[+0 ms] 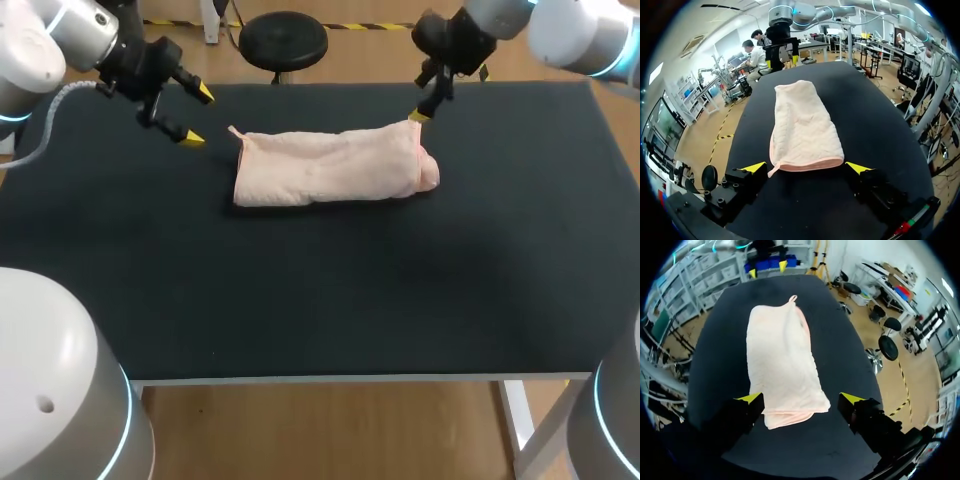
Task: Fold the towel
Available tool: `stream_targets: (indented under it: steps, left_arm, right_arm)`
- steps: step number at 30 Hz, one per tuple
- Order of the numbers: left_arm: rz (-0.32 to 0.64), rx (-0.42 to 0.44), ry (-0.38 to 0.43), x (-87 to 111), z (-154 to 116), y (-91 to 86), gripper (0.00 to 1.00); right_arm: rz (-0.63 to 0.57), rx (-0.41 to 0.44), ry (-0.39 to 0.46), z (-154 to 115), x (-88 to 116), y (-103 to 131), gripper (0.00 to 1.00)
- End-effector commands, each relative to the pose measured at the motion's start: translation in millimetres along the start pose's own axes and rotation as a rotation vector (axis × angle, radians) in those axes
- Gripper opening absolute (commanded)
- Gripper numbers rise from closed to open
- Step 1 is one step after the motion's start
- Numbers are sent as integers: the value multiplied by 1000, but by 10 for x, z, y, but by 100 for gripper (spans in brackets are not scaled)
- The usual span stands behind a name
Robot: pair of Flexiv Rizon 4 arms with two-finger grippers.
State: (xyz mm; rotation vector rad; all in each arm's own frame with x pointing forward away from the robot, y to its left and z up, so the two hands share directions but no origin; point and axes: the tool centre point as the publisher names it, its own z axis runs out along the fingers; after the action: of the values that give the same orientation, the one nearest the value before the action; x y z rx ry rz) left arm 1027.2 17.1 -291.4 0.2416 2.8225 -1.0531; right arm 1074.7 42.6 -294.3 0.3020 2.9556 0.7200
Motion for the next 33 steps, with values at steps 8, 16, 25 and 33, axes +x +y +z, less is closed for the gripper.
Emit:
stream_targets:
  steps: [8,16,25,33]
  left_arm:
    - [2,2,1,-6,6,6,100]
    - [2,2,1,-6,6,6,100]
    - [2,2,1,-6,6,6,100]
    - [2,2,1,-6,6,6,100]
  right_arm:
    - [715,-397,130,97,-62,-283,100]
    - [977,-563,218,311,32,-392,100]
    - [1134,-611,265,538,51,-576,100]
    - [1226,-635,327,640,130,-643,100]
